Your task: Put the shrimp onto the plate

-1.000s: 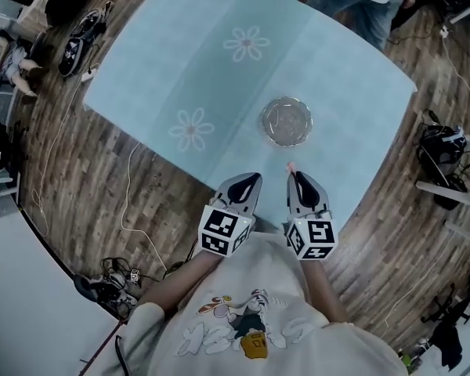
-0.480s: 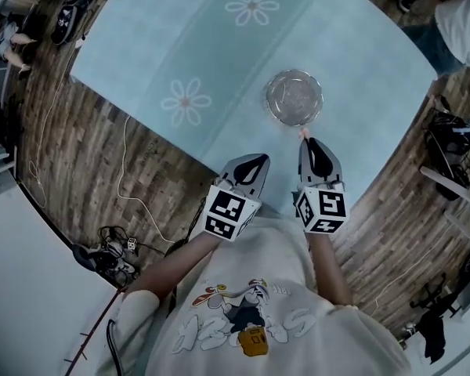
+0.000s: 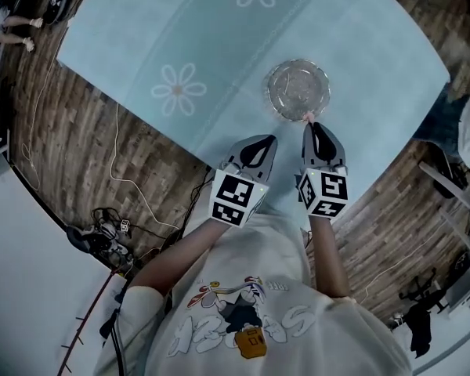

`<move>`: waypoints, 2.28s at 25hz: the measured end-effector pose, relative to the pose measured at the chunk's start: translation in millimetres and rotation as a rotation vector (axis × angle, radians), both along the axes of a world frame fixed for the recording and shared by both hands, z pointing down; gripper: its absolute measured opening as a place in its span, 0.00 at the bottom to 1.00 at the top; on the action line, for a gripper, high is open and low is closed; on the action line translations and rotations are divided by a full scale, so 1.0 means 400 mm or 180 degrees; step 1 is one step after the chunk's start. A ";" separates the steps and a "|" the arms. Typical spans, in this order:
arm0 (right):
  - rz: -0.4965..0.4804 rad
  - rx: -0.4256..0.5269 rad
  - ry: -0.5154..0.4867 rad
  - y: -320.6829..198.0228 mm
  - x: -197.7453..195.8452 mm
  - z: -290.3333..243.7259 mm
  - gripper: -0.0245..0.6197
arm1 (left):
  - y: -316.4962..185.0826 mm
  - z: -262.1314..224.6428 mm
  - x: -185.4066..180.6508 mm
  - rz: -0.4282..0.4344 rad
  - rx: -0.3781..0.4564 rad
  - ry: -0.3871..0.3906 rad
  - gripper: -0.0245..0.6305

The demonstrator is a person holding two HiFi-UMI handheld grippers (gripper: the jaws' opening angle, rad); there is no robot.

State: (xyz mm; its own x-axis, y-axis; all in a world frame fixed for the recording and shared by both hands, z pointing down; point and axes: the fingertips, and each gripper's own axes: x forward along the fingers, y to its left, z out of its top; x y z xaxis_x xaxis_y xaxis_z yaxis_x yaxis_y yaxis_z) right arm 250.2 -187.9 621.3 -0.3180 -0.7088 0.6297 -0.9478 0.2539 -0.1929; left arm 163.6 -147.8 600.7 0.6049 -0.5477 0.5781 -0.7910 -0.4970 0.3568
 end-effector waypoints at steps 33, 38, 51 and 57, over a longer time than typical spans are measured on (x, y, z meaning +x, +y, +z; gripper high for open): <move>-0.0121 -0.0196 0.0151 -0.050 -0.022 0.065 0.14 | -0.024 0.065 -0.019 0.0069 -0.0131 -0.0099 0.05; -0.0111 -0.0024 0.0154 -0.026 -0.048 0.008 0.12 | -0.002 0.009 -0.024 0.0134 0.0015 -0.0064 0.05; -0.0214 0.0236 0.0162 0.124 -0.197 -0.144 0.12 | 0.130 -0.096 -0.160 0.0132 0.0329 -0.0033 0.05; -0.0208 0.0299 0.0174 0.221 -0.246 -0.215 0.11 | 0.192 -0.177 -0.197 0.0155 0.0408 0.0081 0.05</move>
